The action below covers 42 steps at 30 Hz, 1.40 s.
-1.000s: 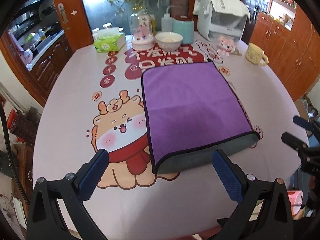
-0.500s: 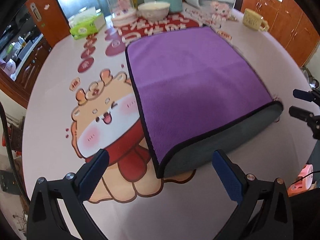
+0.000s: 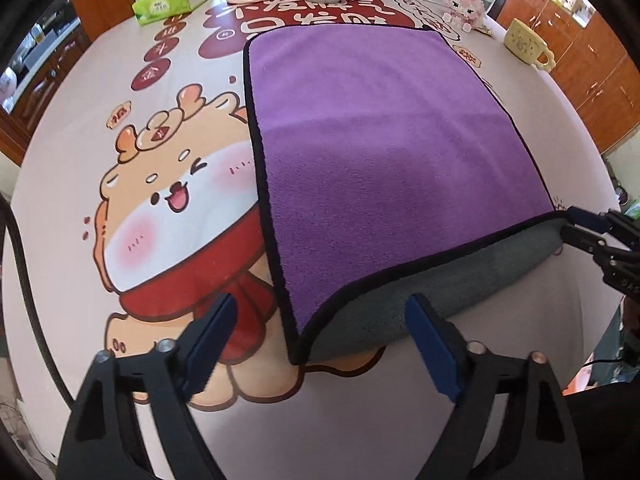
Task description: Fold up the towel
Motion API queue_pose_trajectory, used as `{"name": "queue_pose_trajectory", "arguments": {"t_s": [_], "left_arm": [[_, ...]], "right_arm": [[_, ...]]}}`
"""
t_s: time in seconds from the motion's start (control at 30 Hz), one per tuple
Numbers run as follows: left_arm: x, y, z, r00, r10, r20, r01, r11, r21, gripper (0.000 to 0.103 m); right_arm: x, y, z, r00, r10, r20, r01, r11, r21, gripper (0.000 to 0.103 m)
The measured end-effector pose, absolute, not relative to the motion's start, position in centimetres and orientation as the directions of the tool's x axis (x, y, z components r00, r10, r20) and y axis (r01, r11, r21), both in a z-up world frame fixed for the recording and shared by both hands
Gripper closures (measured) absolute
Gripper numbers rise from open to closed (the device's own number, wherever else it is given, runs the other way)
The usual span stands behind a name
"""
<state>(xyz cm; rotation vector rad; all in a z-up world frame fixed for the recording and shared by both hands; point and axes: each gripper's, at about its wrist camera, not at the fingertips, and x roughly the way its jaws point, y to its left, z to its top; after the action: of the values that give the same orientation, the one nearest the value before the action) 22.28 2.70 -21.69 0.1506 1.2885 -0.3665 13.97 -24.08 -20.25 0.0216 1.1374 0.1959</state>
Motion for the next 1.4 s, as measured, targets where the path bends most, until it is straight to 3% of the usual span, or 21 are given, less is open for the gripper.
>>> {"name": "queue_pose_trajectory", "arguments": {"t_s": [0.37, 0.7, 0.87, 1.4], "left_arm": [[22.5, 2.5, -22.7, 0.179, -0.202, -0.963, 0.352, 0.927, -0.129, 0.058], [22.4, 2.4, -22.7, 0.172, -0.212, -0.962, 0.352, 0.926, -0.141, 0.073], [22.2, 2.8, -22.9, 0.168, -0.218, -0.961, 0.335, 0.930, -0.152, 0.091], [21.6, 3.2, -21.7, 0.198, -0.221, -0.955, 0.337, 0.930, -0.146, 0.098]], "right_arm": [[14.2, -24.2, -20.9, 0.382, 0.169, -0.909, -0.148, 0.982, 0.121, 0.073], [14.1, -24.3, -21.0, 0.385, 0.158, -0.909, -0.147, 0.983, 0.109, 0.081], [13.9, -24.3, -21.0, 0.389, 0.150, -0.909, -0.146, 0.984, 0.100, 0.087], [13.7, -23.9, -20.5, 0.407, 0.138, -0.903, -0.177, 0.982, 0.071, 0.099]]}}
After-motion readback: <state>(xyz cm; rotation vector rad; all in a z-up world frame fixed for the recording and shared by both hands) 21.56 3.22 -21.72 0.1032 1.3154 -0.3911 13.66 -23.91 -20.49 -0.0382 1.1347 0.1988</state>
